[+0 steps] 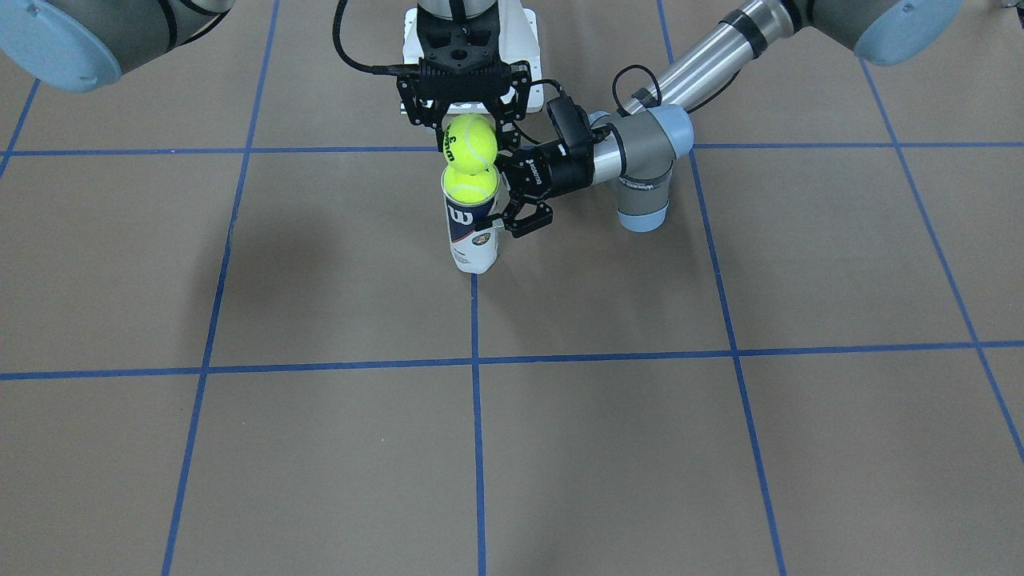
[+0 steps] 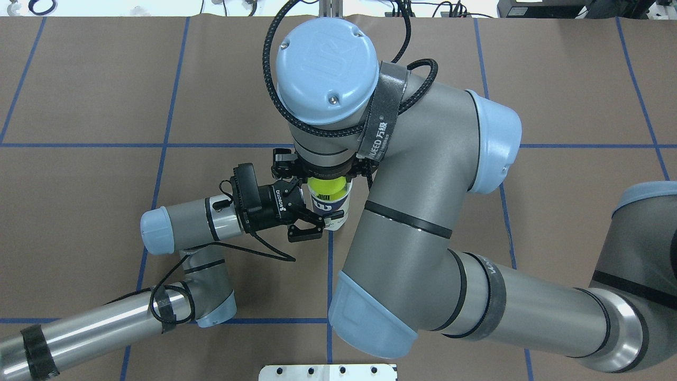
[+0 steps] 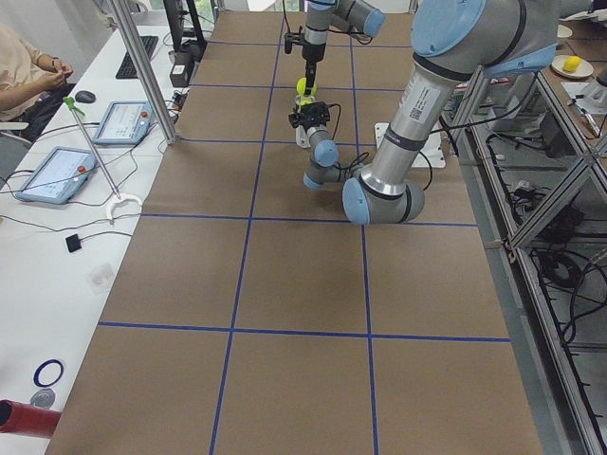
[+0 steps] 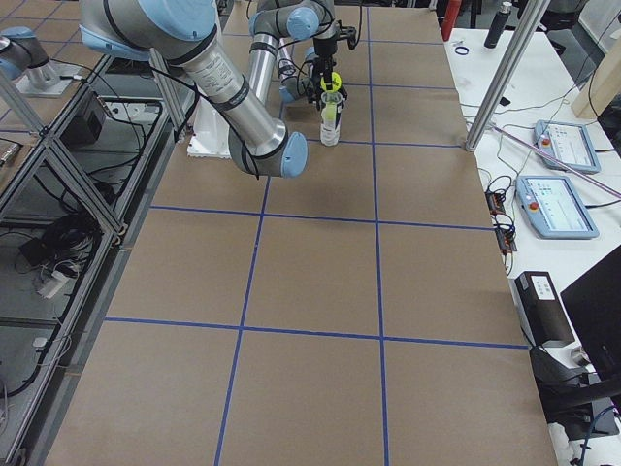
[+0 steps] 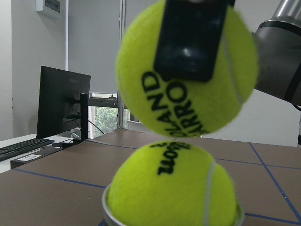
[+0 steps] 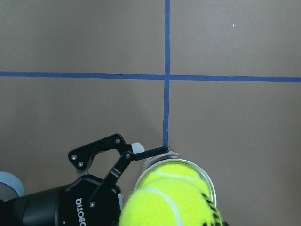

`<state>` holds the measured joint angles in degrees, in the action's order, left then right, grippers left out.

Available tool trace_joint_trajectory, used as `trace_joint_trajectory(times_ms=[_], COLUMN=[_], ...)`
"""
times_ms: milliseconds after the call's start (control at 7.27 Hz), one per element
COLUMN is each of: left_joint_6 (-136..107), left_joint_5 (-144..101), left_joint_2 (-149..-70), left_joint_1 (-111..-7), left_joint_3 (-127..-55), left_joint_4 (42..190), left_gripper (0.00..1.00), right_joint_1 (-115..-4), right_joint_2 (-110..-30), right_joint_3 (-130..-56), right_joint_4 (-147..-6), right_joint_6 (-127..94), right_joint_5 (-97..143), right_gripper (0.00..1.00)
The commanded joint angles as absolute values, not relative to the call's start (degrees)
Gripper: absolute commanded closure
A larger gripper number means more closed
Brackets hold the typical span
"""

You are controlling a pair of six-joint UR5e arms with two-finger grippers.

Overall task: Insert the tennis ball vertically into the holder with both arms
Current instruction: 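Push the second ball down into the tube and open the right gripper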

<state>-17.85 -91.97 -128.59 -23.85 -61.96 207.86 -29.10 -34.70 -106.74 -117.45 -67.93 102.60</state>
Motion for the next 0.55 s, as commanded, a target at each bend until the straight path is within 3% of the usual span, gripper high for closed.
trace_joint_trajectory(times_ms=[0,138,275,413], left_joint_6=[-17.8,-17.8,-17.8,-17.8], left_joint_5=[-91.9,-91.9,-91.9,-91.9], left_joint_2=[-128.6,-128.6,-128.7,-128.8], left_joint_1=[-23.8,-23.8,-23.8,-23.8], left_joint_3=[-61.8,-61.8,-61.7,-61.6], left_joint_4=[207.9,207.9,207.9,207.9], left_gripper=[0.01,0.01,0.01,0.01], right_joint_1=[-29.0,-29.0,-29.0,-29.0], right_joint_2=[-34.8,-34.8,-34.9,-35.0], right_joint_3=[-106.6,-106.6,-106.6,-106.6], right_joint_4=[-117.4,-117.4,-117.4,-117.4], right_joint_6=[-67.7,-67.7,-67.6,-67.6], right_joint_5=[102.7,102.7,102.7,102.7], right_gripper=[1.0,1.0,0.85,0.77])
